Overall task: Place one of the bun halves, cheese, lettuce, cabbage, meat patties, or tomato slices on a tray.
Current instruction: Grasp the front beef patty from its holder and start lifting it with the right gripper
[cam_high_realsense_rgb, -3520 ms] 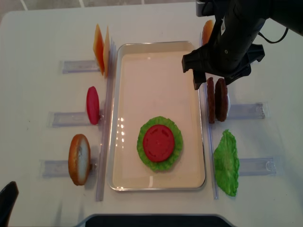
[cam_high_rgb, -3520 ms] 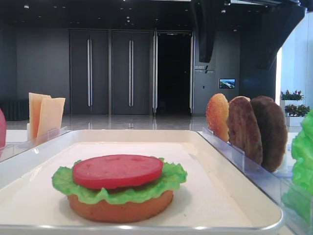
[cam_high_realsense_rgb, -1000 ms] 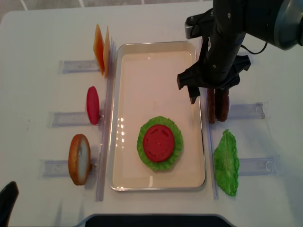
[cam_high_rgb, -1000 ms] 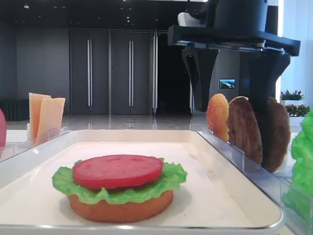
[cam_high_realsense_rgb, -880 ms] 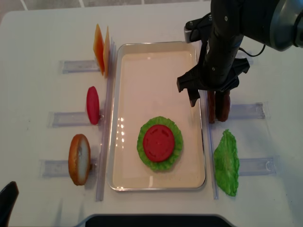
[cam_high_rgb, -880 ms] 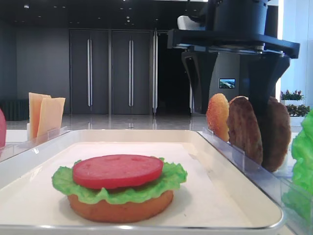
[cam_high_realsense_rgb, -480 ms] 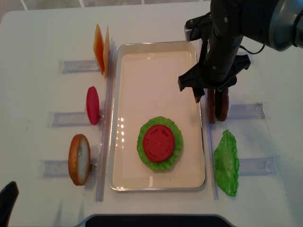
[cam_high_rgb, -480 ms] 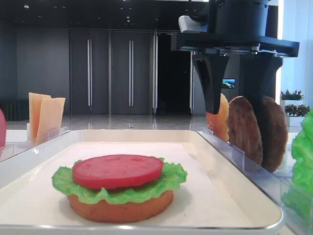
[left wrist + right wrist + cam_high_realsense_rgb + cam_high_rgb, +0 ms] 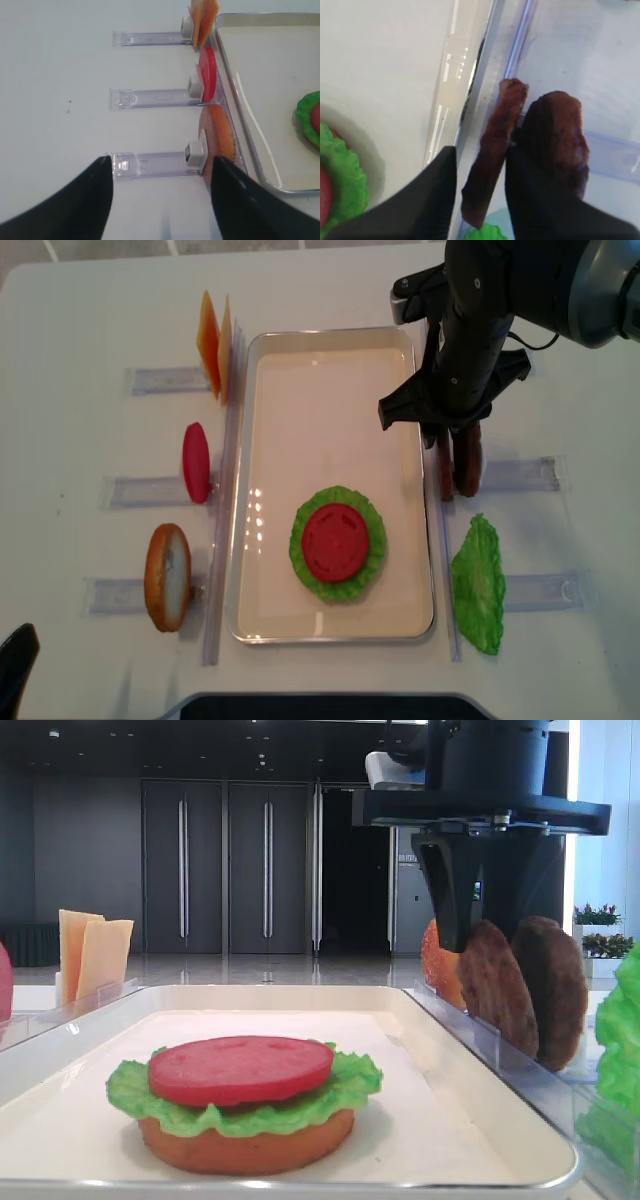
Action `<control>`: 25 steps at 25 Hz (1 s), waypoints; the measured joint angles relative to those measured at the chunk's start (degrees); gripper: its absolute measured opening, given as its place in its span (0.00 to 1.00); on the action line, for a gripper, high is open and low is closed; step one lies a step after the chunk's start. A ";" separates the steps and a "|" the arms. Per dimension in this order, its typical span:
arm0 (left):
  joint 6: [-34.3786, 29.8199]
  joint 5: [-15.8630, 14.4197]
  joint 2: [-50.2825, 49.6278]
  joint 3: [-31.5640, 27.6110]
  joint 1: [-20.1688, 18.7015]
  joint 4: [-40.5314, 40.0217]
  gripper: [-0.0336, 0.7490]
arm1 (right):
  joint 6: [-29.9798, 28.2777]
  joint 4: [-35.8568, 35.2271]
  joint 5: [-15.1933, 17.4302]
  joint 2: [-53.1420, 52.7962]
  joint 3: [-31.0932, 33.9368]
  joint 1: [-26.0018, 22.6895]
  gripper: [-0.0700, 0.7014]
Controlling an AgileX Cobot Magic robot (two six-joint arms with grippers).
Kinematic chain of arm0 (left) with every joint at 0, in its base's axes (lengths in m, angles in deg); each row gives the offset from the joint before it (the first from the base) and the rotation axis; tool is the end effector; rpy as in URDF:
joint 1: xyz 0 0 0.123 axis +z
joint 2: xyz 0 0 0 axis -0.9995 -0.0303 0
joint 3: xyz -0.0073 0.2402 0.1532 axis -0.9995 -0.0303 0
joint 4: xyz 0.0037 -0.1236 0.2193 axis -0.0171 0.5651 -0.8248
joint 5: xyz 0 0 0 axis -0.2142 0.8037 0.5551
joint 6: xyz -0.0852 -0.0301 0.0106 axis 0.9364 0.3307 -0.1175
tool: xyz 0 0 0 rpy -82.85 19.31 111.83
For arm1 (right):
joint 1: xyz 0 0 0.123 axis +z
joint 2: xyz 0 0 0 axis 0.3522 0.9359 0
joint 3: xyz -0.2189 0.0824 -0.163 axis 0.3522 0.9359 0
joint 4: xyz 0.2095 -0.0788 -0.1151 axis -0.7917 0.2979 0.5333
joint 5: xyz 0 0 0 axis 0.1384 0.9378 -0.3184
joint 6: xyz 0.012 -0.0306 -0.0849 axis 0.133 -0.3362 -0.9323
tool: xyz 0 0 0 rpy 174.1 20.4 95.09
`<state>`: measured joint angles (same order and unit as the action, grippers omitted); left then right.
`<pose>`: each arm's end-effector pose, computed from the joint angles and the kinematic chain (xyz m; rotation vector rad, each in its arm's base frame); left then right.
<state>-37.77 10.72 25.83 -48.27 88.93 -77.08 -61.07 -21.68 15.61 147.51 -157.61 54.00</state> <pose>-0.0068 -0.0029 0.2653 0.0124 2.1046 -0.0222 0.3019 0.1982 0.2217 -0.4601 2.9934 0.0673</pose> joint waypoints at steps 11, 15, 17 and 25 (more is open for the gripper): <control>0.00 0.00 0.00 0.00 0.00 0.00 0.64 | -0.04 2.21 0.86 0.14 0.00 0.00 0.37; 0.00 0.00 0.00 0.00 0.00 0.00 0.64 | -0.04 4.00 1.39 0.32 0.00 0.00 0.29; 0.00 0.00 0.00 0.00 0.00 0.00 0.64 | -0.04 4.06 1.59 0.32 0.00 0.00 0.27; 0.00 0.00 0.00 0.00 0.00 0.00 0.64 | -0.04 4.08 2.38 0.32 -0.02 0.00 0.26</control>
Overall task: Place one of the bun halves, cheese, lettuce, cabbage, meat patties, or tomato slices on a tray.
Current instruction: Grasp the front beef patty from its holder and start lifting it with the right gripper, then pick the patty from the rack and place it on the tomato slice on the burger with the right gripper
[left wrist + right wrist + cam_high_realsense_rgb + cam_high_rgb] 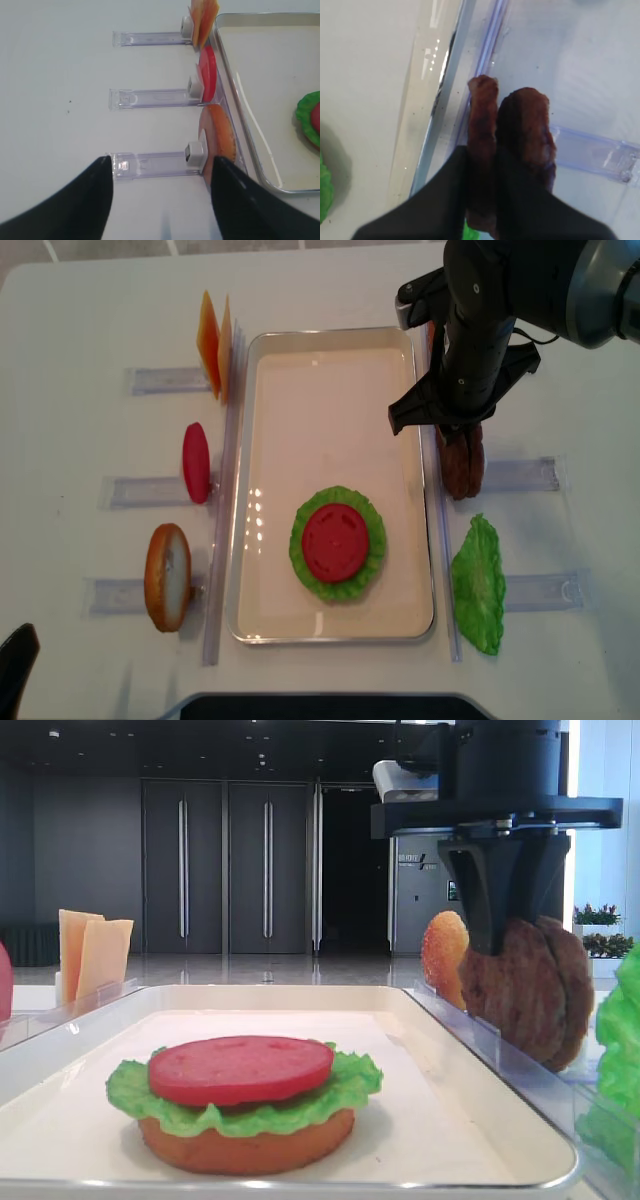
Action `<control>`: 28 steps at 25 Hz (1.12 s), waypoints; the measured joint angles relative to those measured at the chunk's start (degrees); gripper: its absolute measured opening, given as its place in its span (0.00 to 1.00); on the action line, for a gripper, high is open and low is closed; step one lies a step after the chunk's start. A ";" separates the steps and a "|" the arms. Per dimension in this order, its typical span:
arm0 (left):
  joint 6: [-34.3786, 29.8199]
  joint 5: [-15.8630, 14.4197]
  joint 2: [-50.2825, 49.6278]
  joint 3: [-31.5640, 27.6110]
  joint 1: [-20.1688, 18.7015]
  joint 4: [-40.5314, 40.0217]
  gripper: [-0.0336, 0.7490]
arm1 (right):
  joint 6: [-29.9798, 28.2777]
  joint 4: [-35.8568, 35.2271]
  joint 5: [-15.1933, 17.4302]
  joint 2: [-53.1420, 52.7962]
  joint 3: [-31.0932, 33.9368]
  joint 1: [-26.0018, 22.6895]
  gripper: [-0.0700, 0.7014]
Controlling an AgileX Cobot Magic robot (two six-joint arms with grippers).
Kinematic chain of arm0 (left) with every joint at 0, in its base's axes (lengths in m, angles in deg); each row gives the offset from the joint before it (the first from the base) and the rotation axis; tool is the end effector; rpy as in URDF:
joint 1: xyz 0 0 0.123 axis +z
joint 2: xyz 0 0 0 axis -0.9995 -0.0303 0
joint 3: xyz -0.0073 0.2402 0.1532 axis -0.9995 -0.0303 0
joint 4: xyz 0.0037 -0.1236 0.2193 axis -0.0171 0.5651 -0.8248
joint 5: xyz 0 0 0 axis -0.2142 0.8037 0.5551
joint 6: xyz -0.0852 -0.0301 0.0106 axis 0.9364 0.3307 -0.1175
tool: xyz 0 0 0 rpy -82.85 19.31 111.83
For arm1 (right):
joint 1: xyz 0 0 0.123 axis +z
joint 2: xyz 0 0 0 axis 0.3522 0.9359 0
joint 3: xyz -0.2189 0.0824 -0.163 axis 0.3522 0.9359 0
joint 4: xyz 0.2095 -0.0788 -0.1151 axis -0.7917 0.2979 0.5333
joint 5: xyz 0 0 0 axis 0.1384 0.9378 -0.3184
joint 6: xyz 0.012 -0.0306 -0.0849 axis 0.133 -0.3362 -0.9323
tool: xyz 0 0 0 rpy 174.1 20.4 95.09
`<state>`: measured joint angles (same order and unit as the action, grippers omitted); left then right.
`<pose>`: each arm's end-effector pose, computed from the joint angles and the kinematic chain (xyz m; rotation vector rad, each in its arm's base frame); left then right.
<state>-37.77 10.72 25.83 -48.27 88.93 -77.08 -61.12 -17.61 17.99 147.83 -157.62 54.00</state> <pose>-0.0068 -0.0029 0.2653 0.0124 2.1046 -0.0222 0.3025 0.1917 0.2196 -0.5080 3.0018 -0.0519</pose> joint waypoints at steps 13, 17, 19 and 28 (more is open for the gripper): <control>0.00 0.00 0.00 0.00 0.00 0.00 0.64 | -0.07 -0.71 6.80 0.16 -9.96 4.04 0.26; 0.00 0.00 0.00 0.00 0.00 0.00 0.64 | -0.51 0.53 6.80 0.16 -14.82 4.10 0.26; 0.00 0.00 0.00 0.00 0.00 0.00 0.64 | -0.89 1.56 6.75 0.16 -17.00 3.95 0.26; 0.00 0.00 0.00 0.00 0.00 0.00 0.64 | -2.89 0.82 6.87 0.16 -19.89 -2.61 0.26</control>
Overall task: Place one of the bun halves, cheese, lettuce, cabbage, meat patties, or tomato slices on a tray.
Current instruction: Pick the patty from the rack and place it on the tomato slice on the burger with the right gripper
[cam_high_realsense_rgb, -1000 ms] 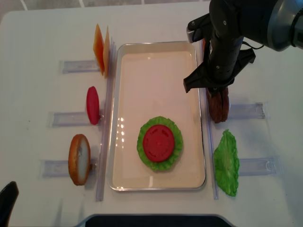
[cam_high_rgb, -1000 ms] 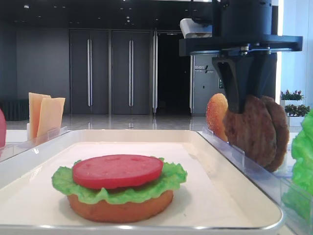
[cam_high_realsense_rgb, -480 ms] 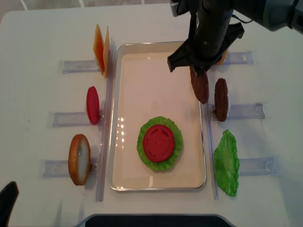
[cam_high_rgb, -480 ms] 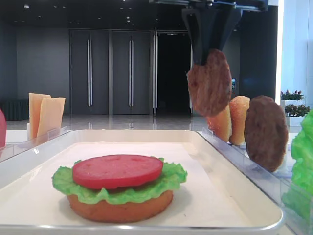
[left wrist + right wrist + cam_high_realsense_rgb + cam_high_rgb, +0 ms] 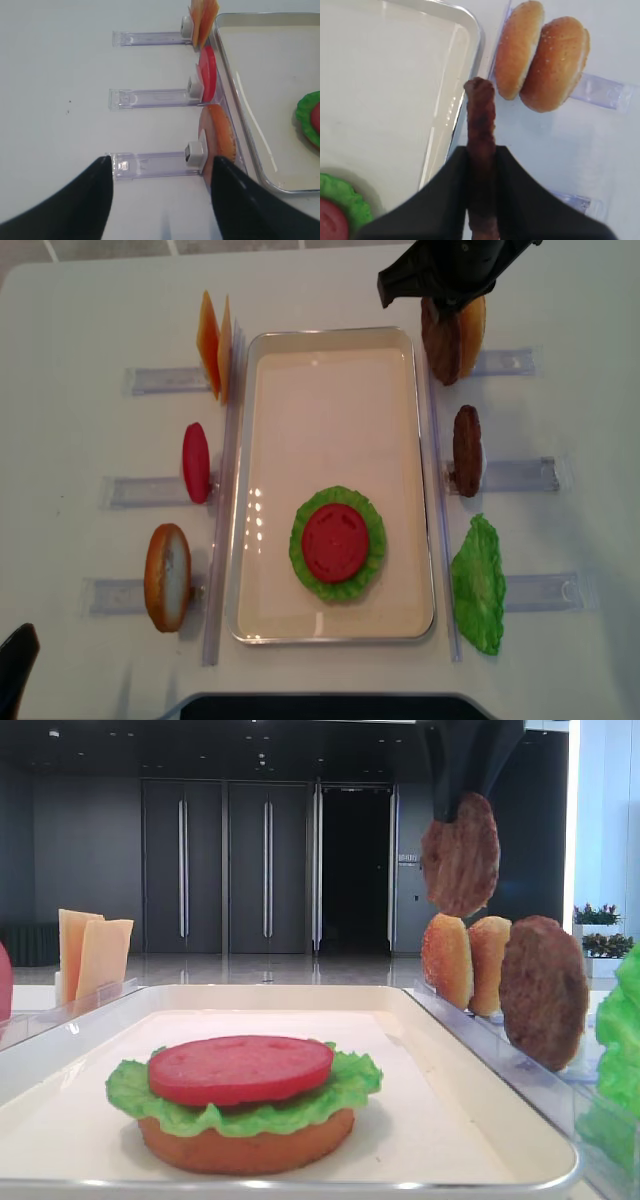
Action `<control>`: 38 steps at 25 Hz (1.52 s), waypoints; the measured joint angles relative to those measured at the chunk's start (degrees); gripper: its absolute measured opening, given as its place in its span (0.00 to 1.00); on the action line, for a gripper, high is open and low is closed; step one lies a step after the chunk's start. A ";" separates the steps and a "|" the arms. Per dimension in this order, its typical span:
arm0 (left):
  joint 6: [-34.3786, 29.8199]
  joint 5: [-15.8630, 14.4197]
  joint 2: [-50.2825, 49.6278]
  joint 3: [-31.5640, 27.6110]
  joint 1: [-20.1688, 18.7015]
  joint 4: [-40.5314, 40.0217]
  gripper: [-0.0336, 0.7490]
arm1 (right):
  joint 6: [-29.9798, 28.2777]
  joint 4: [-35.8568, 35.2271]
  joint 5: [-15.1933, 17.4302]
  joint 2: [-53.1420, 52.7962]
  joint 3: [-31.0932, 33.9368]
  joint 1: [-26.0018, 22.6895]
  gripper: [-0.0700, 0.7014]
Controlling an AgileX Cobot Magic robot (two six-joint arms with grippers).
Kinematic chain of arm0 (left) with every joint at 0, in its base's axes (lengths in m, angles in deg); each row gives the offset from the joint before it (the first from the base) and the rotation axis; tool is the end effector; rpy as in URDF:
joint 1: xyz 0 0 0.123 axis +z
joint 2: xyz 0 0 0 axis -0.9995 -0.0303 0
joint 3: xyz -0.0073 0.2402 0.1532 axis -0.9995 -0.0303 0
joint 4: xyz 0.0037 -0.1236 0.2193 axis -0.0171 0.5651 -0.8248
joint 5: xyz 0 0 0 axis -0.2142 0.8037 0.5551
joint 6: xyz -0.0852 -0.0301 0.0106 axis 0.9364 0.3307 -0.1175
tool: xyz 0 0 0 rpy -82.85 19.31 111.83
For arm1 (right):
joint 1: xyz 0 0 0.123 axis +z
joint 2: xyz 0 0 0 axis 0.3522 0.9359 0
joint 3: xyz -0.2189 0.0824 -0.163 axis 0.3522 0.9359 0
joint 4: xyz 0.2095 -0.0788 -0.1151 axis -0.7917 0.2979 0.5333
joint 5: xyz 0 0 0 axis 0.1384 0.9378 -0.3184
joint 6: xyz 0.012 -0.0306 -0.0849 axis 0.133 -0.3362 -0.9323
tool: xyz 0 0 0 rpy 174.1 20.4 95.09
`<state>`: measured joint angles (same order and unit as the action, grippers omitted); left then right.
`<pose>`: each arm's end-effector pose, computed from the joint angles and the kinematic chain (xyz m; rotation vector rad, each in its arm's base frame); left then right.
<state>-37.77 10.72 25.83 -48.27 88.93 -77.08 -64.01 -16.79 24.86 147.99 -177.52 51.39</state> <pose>-0.0068 -0.0029 0.2653 0.0124 2.1046 -0.0222 0.3392 0.1928 0.3087 -0.4592 2.7933 0.0381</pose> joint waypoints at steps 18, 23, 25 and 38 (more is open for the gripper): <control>0.00 0.00 0.00 0.00 0.00 0.00 0.64 | -0.96 -5.32 0.05 -7.56 1.38 -0.64 0.26; 0.00 0.00 0.00 0.00 0.00 0.00 0.64 | -0.96 -5.80 0.11 -11.56 3.96 -0.64 0.26; 0.00 0.00 0.00 0.00 0.00 0.00 0.64 | -0.96 -5.63 0.11 -13.44 5.43 -0.64 0.26; 0.00 0.00 0.00 0.00 0.00 0.00 0.64 | -0.19 -6.61 0.11 -23.28 18.03 -0.64 0.26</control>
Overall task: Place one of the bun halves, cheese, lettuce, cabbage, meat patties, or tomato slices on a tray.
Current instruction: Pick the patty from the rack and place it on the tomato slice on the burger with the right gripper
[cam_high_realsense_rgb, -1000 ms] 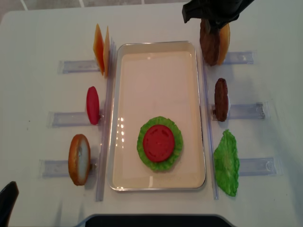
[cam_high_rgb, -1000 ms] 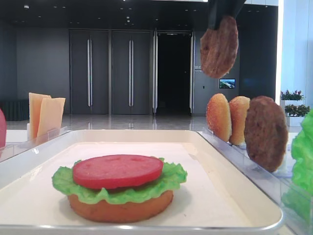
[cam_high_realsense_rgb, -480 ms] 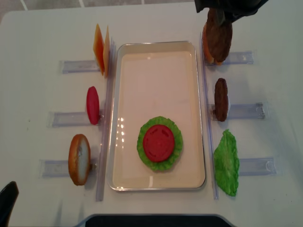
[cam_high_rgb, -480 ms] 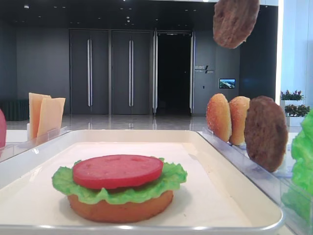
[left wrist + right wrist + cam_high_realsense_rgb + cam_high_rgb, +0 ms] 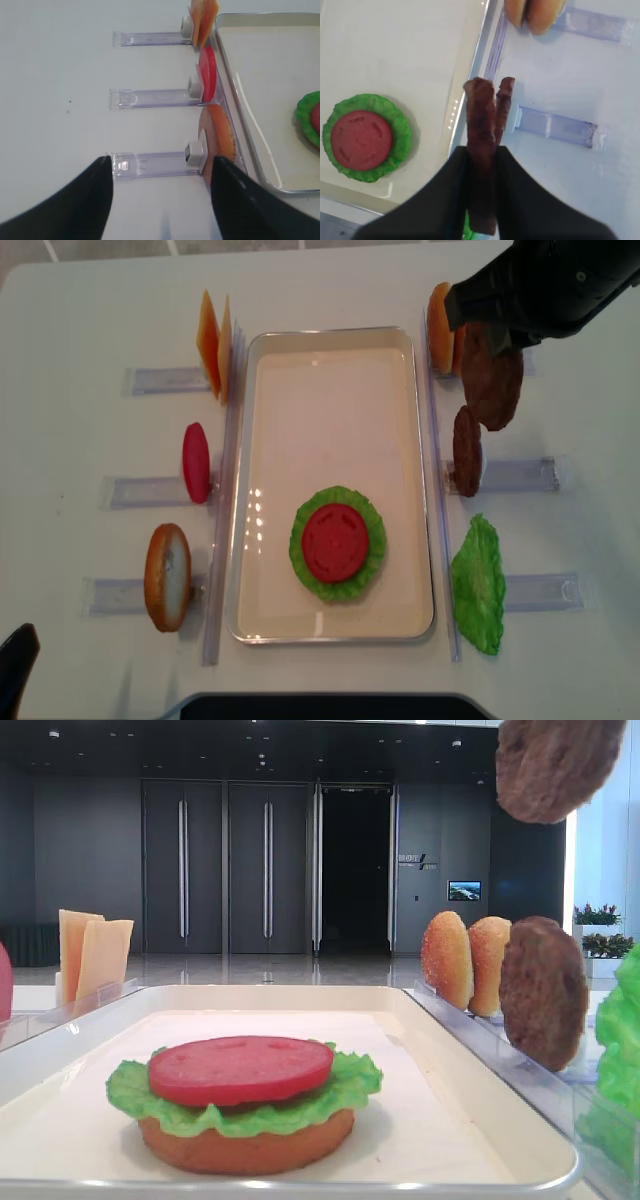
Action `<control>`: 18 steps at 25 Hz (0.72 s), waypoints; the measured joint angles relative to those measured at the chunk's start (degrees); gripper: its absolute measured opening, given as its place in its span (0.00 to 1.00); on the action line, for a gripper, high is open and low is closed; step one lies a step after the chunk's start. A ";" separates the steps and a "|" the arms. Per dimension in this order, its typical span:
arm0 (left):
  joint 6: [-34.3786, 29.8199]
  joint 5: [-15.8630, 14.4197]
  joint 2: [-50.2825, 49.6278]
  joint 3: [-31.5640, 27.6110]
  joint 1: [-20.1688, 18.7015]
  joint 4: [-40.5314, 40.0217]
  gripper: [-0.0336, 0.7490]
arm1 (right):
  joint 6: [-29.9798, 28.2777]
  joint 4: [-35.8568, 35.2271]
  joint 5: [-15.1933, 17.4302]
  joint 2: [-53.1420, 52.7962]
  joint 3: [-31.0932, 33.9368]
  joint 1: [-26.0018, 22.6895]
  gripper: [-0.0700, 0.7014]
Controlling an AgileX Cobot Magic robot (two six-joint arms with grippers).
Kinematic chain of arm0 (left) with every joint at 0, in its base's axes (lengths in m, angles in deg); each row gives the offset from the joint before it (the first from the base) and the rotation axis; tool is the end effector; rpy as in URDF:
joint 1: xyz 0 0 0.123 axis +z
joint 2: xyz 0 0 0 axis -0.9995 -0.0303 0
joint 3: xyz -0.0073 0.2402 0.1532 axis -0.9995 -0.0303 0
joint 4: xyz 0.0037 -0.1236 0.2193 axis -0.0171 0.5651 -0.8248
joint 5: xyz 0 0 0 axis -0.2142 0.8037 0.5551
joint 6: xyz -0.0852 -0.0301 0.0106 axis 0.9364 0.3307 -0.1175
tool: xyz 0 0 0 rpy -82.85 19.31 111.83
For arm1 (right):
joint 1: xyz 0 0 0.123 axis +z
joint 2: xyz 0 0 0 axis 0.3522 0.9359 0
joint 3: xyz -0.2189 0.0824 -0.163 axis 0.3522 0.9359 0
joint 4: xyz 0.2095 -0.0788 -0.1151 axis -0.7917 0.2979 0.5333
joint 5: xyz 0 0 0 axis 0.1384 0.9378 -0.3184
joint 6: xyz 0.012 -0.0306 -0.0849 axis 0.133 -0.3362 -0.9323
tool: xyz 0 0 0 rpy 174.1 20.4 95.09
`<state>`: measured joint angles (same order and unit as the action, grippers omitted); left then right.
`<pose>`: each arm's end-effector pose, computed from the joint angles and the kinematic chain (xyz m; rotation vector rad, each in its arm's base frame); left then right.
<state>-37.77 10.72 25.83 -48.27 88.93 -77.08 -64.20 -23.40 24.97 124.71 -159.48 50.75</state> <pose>-0.0068 -0.0029 0.2653 0.0124 2.1046 -0.0222 0.2438 0.1438 0.3569 -0.4103 2.7496 0.2299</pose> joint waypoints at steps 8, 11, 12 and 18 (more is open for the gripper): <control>0.00 0.00 0.00 0.00 0.00 0.00 0.64 | 0.93 -0.21 0.06 -6.06 5.02 0.00 0.26; 0.00 0.00 0.00 0.00 0.00 0.00 0.64 | 1.01 -1.39 0.01 -8.12 5.91 0.00 0.26; 0.00 0.00 0.00 0.00 0.00 0.00 0.64 | 1.03 -1.62 0.01 -8.64 6.40 0.00 0.26; 0.00 0.00 0.00 0.00 0.00 0.00 0.64 | 1.09 -3.04 0.01 -11.66 10.90 0.00 0.26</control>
<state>-37.77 10.72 25.83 -48.27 88.93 -77.08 -63.10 -26.44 24.98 113.05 -148.58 50.75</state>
